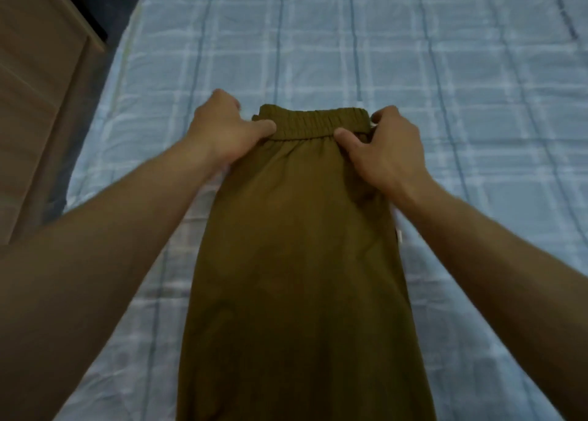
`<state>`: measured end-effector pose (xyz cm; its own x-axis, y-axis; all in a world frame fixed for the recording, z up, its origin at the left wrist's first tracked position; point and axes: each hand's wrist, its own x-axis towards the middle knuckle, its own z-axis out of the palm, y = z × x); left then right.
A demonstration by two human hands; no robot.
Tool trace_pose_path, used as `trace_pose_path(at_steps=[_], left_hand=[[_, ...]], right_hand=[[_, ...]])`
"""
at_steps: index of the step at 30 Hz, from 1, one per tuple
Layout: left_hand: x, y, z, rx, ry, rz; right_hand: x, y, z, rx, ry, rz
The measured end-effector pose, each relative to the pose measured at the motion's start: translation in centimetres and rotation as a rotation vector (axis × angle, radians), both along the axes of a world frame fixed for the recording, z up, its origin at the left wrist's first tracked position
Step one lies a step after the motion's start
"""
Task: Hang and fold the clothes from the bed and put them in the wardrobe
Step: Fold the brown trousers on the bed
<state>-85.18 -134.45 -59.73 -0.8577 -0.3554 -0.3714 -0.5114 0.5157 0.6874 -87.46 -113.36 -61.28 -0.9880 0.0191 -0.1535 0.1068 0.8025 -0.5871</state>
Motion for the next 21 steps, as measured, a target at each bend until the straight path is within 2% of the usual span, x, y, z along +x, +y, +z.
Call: trace_pose_path(at_steps=[2,4,8,11,15,21], left_hand=[[-0.7,-0.1,0.3,0.12,-0.13,0.006],[-0.6,0.1,0.3,0.221,-0.174,0.029],[-0.6,0.4,0.1,0.432,-0.201,0.101],[-0.3,1.0,0.1,0.429,-0.174,0.153],[1.9,1.8,-0.1,0.434,-0.038,0.177],[4.9,2.0,3.6,0.25,0.202,0.134]], right_hand=[[-1.7,0.1,0.8,-0.126,-0.206,-0.072],[-2.1,0.4,1.1,-0.324,-0.308,-0.138],[-1.8,0.6,0.5,-0.46,-0.362,-0.147],[-1.5,0.1,0.4,-0.552,-0.389,-0.19],[0.8,0.1,0.3,-0.568,-0.258,-0.14],[4.5,2.0,4.7,-0.466,0.024,0.034]])
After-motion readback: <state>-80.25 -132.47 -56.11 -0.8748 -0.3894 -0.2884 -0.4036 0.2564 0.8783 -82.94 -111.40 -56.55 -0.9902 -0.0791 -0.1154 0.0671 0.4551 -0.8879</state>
